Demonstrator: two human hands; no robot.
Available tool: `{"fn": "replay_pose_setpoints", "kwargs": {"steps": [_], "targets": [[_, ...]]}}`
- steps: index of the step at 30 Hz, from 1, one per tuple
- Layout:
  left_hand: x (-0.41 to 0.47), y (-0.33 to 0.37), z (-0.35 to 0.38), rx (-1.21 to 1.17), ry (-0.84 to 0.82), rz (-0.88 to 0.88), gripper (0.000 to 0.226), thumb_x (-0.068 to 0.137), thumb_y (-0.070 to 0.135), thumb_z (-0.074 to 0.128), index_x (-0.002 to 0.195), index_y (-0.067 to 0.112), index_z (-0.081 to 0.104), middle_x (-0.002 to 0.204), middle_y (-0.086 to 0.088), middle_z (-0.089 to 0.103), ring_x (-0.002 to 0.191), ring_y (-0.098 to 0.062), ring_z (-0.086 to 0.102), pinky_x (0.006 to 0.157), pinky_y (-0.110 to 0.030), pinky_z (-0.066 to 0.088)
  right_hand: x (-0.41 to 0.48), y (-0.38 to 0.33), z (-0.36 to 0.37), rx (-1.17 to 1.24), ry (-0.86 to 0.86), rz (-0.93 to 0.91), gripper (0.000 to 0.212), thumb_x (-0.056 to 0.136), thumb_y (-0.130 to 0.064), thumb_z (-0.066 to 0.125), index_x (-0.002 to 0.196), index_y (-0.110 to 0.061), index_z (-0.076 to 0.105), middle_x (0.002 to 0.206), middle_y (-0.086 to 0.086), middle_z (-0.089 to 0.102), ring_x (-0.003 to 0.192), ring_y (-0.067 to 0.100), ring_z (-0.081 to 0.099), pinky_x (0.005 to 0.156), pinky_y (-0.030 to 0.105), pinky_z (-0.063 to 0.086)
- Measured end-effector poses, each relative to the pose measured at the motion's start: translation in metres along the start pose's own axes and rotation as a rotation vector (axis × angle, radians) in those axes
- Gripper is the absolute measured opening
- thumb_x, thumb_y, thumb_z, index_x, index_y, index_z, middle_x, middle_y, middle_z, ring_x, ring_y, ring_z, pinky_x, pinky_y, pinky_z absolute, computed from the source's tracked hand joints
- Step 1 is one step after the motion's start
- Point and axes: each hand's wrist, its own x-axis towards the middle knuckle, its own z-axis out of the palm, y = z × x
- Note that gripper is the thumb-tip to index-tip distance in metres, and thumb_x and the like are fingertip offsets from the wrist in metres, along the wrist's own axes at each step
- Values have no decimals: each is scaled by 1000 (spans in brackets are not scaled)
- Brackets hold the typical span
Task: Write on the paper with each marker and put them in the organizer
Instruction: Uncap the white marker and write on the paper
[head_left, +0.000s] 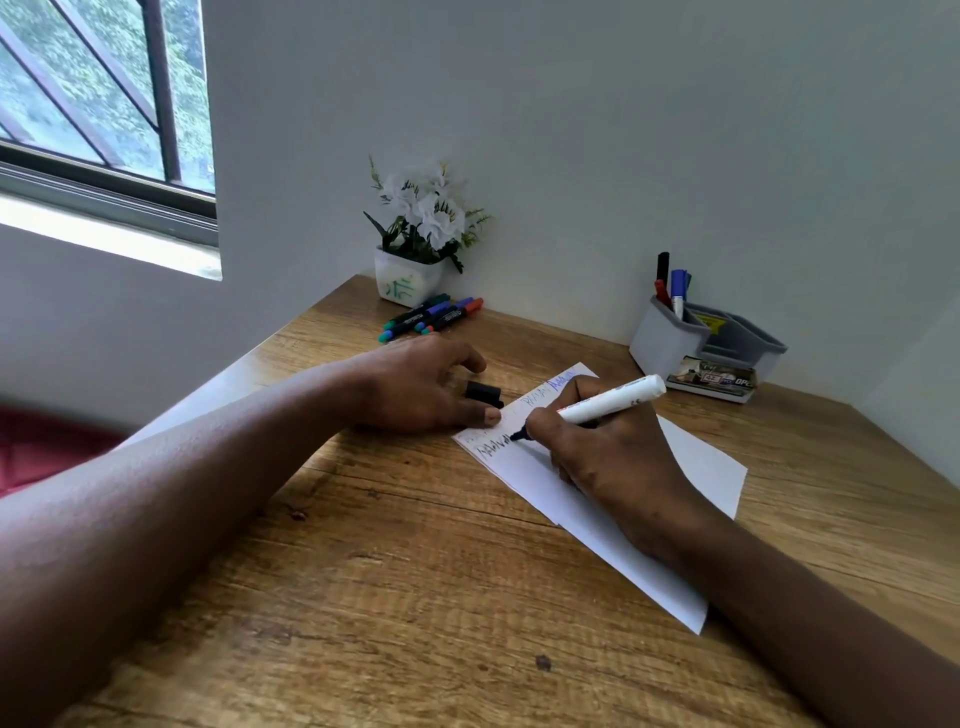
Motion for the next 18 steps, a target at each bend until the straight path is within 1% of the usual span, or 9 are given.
{"fn": "replay_pose_setpoints", "kwargs": {"steps": [3, 5, 8, 11, 13, 15, 17, 18], "targets": [[0, 0, 0, 4, -5, 2, 67, 88, 58, 67, 147, 34, 46, 150, 3, 48, 133, -16, 47, 104, -33, 40, -1, 0, -1, 6, -40, 17, 16, 83, -24, 78, 80, -10, 70, 61, 0, 67, 60, 12, 61, 62, 37, 50], [1, -1, 0, 9, -5, 2, 67, 88, 59, 67, 146, 35, 46, 151, 3, 48, 134, -16, 46, 103, -32, 40, 0, 0, -2, 6, -42, 13, 17, 82, -23, 78, 79, -10, 68, 59, 0, 67, 58, 13, 60, 61, 38, 50], [2, 0, 0, 15, -14, -1, 67, 87, 60, 67, 147, 36, 45, 152, 3, 47, 135, -17, 46, 108, -35, 41, 1, 0, -2, 32, -20, 29, 17, 82, -23, 80, 77, -11, 67, 59, -1, 66, 57, 13, 61, 60, 34, 49], [2, -1, -1, 17, -15, -1, 67, 88, 59, 67, 147, 36, 45, 152, 3, 47, 134, -17, 46, 108, -36, 41, 0, -1, -1, 50, -39, 50, 11, 85, -22, 79, 83, -15, 71, 60, -4, 69, 54, 4, 64, 56, 24, 49], [1, -2, 0, 15, -2, 8, 67, 87, 59, 68, 146, 36, 46, 150, 4, 49, 133, -16, 48, 107, -35, 42, 0, -1, -2, 131, -22, 96, 10, 87, -20, 78, 81, -16, 71, 60, -2, 69, 53, 6, 63, 52, 21, 48], [0, -4, 1, 9, 35, 21, 64, 87, 59, 68, 144, 36, 49, 145, 4, 53, 129, -15, 50, 106, -35, 44, 1, -2, -5, 280, -16, 174, 10, 88, -18, 75, 80, -15, 70, 61, 1, 69, 56, 11, 61, 50, 24, 47], [0, -7, 2, 8, 87, 32, 57, 88, 58, 68, 139, 37, 54, 138, 5, 58, 126, -14, 52, 103, -34, 45, 3, -3, -8, 424, -38, 247, 6, 88, -17, 75, 88, -11, 72, 67, 5, 71, 61, 14, 63, 52, 23, 47], [1, -8, 3, 13, 114, 36, 52, 89, 56, 68, 136, 38, 57, 135, 5, 60, 124, -14, 54, 100, -33, 46, 4, -3, -10, 483, -55, 272, 10, 88, -16, 75, 94, -9, 73, 71, 6, 73, 65, 14, 65, 53, 23, 48]]}}
